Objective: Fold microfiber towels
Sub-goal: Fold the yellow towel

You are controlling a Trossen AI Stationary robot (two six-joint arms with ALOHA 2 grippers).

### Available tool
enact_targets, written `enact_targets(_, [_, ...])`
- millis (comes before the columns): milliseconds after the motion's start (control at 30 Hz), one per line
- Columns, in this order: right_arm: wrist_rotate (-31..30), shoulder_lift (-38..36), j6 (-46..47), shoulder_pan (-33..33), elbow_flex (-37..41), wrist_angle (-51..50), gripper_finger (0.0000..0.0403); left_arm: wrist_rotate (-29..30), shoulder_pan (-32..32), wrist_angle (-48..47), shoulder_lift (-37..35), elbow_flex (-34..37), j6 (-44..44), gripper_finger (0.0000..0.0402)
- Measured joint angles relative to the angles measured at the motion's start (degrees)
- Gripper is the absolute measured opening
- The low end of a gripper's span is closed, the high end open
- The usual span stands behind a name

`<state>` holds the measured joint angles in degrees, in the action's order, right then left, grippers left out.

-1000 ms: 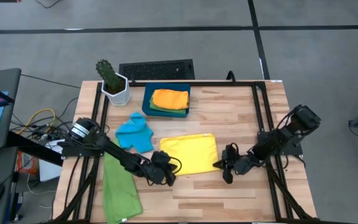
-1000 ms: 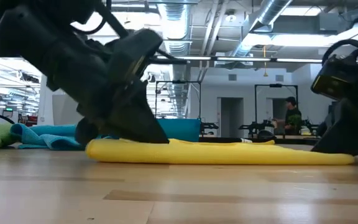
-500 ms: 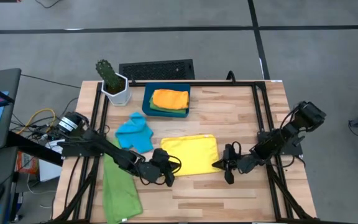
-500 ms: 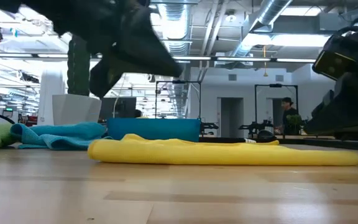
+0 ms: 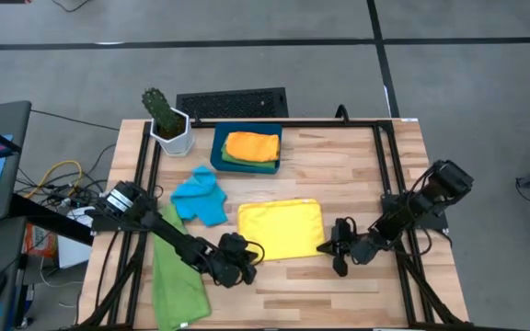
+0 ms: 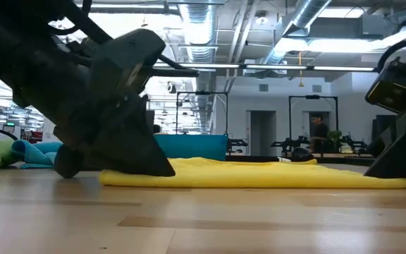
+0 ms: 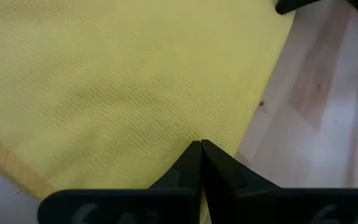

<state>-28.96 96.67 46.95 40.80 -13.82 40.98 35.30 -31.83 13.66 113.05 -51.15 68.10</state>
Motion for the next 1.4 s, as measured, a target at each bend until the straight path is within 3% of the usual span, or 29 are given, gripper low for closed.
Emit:
enact_targets(167, [0.7,-3.2,-1.1,-0.6,0.4,0.0,0.0024,-0.5,-0.1,-0.2,0.1,0.0,-0.5,0.0])
enact_targets(333, [0.7,-8.3,-12.2,-2.3,-0.6,10.0,0.0013,-0.8,-0.1,-0.2,0.2,0.1,-0.5,0.0])
enact_targets(533, [1.5,-3.0,-19.3,-5.1,-5.0,10.1,0.0022,-1.7,0.6,0.0,0.3,0.1,-0.9,0.0])
enact_targets(833, [5.5,6.9,-20.0,-7.5,-9.2,10.1,0.0015,-1.9,0.7,-0.2,0.4,0.2,-1.0,0.0])
enact_targets(967, [5.0,6.6,-19.6,-7.7,-8.6,3.5,0.0015,-1.7,0.7,-0.4,0.4,0.2,-1.0,0.0])
enact_targets(1233, [5.1,6.4,-17.4,-7.9,-6.3,3.1,0.0016,-1.1,0.7,-0.2,-0.3,0.2,-1.2,0.0])
enact_targets(1400, [4.9,0.1,-17.7,-7.8,-5.3,2.7,0.0017,-0.5,1.0,-1.1,-4.5,0.3,-3.5,0.0])
